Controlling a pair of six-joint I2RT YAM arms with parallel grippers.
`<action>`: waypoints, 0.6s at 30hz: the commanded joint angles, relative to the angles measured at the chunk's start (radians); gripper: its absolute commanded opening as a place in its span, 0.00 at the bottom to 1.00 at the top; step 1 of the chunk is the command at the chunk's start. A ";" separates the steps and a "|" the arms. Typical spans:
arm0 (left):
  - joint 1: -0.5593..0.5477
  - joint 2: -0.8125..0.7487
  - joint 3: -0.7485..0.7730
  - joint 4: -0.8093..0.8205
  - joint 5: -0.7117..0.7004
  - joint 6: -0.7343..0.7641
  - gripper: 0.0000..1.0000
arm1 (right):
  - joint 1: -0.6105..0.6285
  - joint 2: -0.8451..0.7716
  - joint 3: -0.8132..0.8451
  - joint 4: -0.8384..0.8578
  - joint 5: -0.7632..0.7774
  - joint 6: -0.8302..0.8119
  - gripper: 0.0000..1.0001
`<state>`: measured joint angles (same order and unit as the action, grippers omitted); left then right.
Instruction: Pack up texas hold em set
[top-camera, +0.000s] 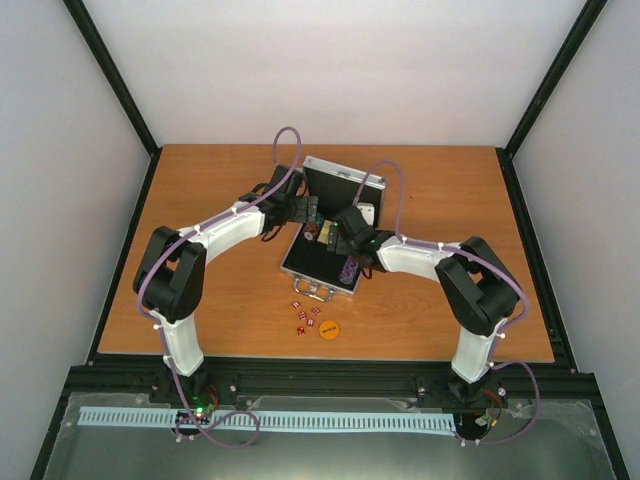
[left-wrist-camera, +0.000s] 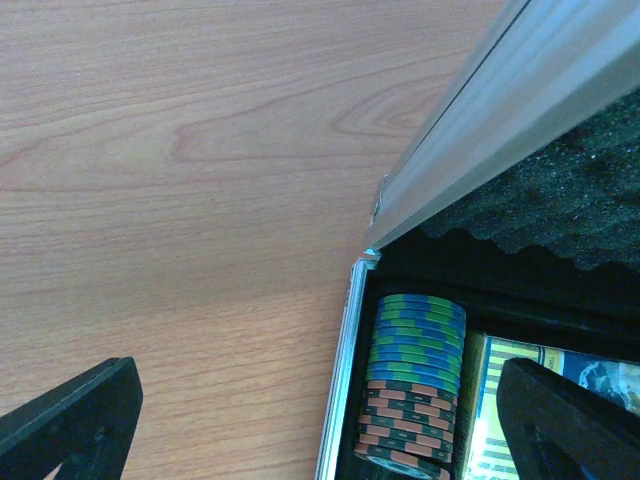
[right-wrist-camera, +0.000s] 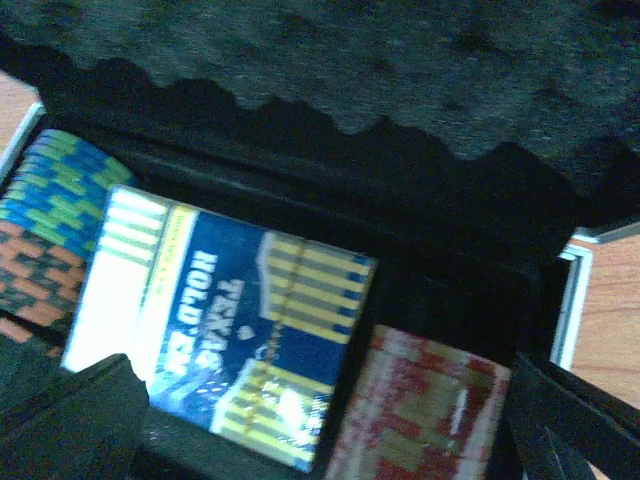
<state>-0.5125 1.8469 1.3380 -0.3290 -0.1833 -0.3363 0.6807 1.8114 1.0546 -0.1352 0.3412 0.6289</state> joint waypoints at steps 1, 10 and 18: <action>0.004 0.012 0.021 0.022 -0.015 0.014 1.00 | 0.065 -0.035 0.030 0.031 0.094 0.017 1.00; 0.004 0.003 0.023 0.016 -0.016 0.016 1.00 | 0.091 -0.059 0.102 -0.026 -0.075 -0.137 1.00; 0.003 -0.031 0.014 0.009 -0.032 0.017 1.00 | 0.026 0.151 0.320 -0.180 -0.340 -0.354 1.00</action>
<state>-0.5098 1.8481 1.3380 -0.3210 -0.2054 -0.3359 0.7395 1.8542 1.2785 -0.2161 0.1383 0.4019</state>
